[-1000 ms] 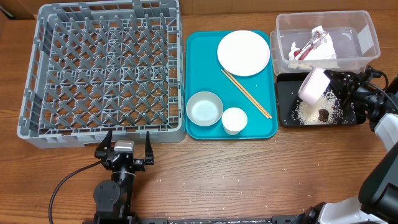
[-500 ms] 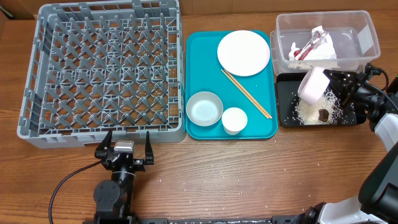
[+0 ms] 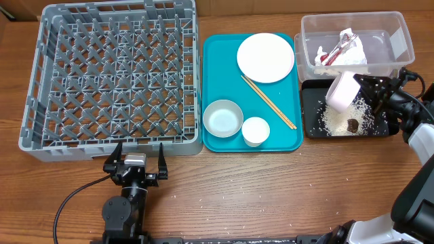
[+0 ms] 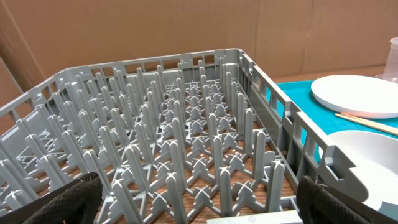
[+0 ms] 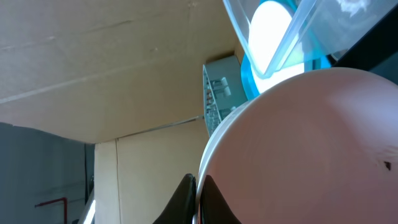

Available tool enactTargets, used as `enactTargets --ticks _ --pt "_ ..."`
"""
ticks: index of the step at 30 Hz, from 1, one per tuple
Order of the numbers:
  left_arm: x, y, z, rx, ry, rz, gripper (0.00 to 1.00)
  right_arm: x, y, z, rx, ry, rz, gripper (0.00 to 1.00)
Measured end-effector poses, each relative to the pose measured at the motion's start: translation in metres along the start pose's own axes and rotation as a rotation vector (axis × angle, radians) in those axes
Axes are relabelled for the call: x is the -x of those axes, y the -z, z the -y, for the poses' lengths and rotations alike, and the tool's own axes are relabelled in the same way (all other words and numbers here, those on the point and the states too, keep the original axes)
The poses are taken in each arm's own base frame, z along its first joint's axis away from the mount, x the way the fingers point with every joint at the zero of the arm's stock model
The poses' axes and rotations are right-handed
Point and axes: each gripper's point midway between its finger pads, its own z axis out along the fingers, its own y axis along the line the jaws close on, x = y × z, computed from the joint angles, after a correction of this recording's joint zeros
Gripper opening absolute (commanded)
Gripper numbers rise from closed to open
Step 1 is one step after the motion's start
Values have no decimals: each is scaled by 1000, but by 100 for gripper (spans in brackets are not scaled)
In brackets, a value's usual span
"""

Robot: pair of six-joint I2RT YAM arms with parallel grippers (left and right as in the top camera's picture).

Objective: Sort waste into correct bins and load items into the dishwasher
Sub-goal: 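Tilt the rice bowl with the right gripper to dump scraps onto the black tray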

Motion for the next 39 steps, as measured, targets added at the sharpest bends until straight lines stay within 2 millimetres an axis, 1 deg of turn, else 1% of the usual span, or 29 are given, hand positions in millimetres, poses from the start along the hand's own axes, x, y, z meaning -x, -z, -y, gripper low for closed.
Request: enactTargets --ticks 16,19,22,26,29,33,36,39 --pt "0 0 0 0 0 0 100 -1 0 -3 9 39 -10 4" --pt "0 0 0 0 0 0 100 -3 0 -6 21 55 -23 4" --pt "0 0 0 0 0 0 100 -8 0 -16 56 78 -62 4" --pt "0 0 0 0 0 0 100 -16 3 -38 114 173 -118 4" --pt "0 0 0 0 0 0 100 -18 5 -46 131 197 -134 4" --pt "0 0 0 0 0 0 100 -15 11 -48 132 142 -129 4" --pt "0 0 0 0 0 0 100 -10 16 -45 124 33 -115 4" --pt "0 0 0 0 0 0 100 -10 17 -46 123 -20 -117 4"
